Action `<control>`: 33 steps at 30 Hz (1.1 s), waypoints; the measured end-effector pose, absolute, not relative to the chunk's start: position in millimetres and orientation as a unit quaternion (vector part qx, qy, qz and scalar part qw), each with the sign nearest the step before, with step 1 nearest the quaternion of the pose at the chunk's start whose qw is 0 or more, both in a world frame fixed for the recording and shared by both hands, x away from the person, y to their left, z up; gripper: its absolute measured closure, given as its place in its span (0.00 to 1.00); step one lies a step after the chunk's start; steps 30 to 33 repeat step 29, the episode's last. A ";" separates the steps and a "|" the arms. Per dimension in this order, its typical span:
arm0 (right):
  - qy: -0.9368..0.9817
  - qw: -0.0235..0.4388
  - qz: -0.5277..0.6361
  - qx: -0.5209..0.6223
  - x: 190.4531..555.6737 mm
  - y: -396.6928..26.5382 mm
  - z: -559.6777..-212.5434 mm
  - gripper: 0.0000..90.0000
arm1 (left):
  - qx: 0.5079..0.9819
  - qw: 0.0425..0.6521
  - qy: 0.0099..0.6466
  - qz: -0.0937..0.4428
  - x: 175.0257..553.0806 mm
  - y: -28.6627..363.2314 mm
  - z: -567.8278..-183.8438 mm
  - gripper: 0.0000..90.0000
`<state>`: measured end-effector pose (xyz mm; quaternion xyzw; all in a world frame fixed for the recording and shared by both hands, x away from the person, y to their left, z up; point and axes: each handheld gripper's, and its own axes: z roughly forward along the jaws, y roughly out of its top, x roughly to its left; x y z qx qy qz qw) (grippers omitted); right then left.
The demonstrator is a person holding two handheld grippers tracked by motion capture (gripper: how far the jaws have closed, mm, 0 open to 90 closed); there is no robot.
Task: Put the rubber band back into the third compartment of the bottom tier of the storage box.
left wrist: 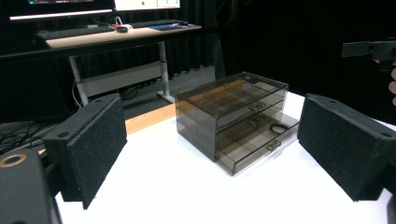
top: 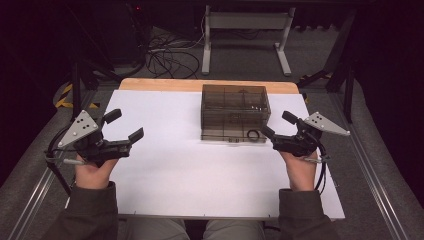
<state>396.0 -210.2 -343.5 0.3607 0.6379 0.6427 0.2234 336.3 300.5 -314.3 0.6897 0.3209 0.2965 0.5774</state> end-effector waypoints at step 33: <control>0.618 0.238 0.650 0.372 393.2 -231.2 -343.2 0.00 | 0.690 0.574 0.328 0.296 339.4 304.8 -317.8 0.10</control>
